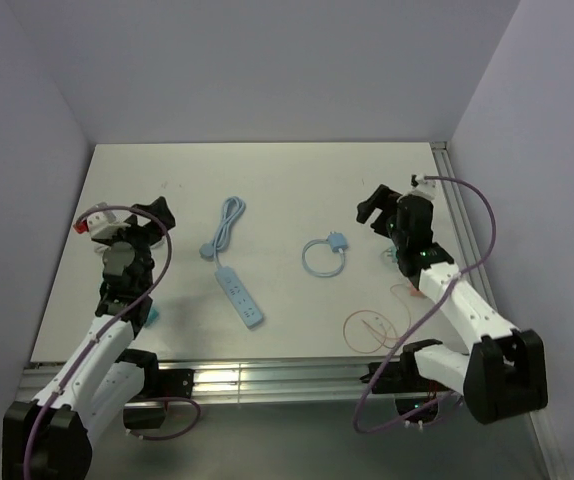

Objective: Insert the plug

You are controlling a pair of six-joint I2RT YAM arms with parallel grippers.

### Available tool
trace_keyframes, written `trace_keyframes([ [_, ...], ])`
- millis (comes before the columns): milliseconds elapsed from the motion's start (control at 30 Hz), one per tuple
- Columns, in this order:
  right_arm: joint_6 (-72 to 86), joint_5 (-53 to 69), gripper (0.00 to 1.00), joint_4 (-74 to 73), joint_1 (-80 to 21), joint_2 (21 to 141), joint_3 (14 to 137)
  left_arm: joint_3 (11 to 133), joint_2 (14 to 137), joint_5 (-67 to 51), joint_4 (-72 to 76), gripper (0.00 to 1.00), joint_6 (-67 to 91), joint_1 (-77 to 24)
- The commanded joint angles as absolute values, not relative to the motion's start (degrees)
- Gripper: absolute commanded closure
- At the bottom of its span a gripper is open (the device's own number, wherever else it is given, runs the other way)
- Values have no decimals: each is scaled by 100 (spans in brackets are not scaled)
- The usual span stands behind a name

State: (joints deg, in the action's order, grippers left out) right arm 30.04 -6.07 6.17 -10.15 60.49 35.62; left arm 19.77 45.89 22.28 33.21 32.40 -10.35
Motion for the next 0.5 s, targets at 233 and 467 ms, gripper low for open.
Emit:
trace_keyframes([
  [233,2524,65,15,-1518,-1527,8541,5562,3586,5203,1161,660,1,4421,-1011],
  [467,2083,-580,19,-2145,-1863,9632,6355,3639,5291,573,870,1,4158,-1002],
])
